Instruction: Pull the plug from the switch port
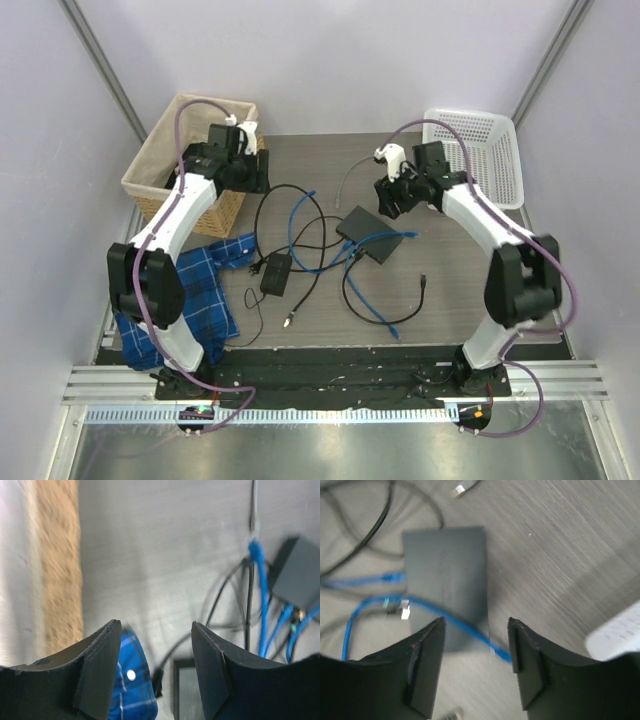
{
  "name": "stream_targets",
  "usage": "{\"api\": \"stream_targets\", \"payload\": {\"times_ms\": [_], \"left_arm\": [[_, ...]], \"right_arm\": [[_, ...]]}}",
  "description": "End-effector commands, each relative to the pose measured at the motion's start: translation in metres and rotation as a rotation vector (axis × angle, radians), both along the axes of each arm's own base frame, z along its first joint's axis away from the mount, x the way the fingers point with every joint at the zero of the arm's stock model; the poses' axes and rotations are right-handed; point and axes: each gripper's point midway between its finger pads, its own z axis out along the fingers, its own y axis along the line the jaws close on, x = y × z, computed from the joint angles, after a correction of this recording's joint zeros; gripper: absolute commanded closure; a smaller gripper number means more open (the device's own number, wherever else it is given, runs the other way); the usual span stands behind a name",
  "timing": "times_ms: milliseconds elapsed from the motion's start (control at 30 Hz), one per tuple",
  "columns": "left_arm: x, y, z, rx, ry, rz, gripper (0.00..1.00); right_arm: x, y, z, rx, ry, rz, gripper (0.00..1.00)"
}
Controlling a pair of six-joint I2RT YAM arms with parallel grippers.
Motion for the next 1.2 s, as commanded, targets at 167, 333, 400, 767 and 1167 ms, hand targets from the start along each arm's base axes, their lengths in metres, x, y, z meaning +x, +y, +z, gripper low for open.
{"api": "stream_targets", "payload": {"times_ms": [167, 333, 400, 767, 1167], "left_arm": [[0.054, -0.003, 0.123, 0.143, -0.439, 0.136, 0.36], [0.018, -0.093, 0.078, -0.197, -0.219, -0.231, 0.57], [-0.009, -0.119, 0.040, -0.307, -0.043, -0.283, 0.63], [-0.072, -0.175, -0.061, -0.417, 0.250, -0.537, 0.47], [-0.064, -0.204, -0.105, -0.582, 0.401, -0.546, 0.50]], "right_arm": [[0.107, 0.005, -0.043, 0.113, -0.032, -0.466, 0.61], [0.093, -0.016, -0.075, -0.036, -0.011, -0.484, 0.66], [0.072, -0.022, -0.090, -0.064, 0.031, -0.486, 0.67], [-0.049, -0.011, -0.086, 0.099, 0.210, -0.472, 0.72], [-0.011, 0.007, -0.018, 0.267, 0.118, -0.340, 0.54]]}}
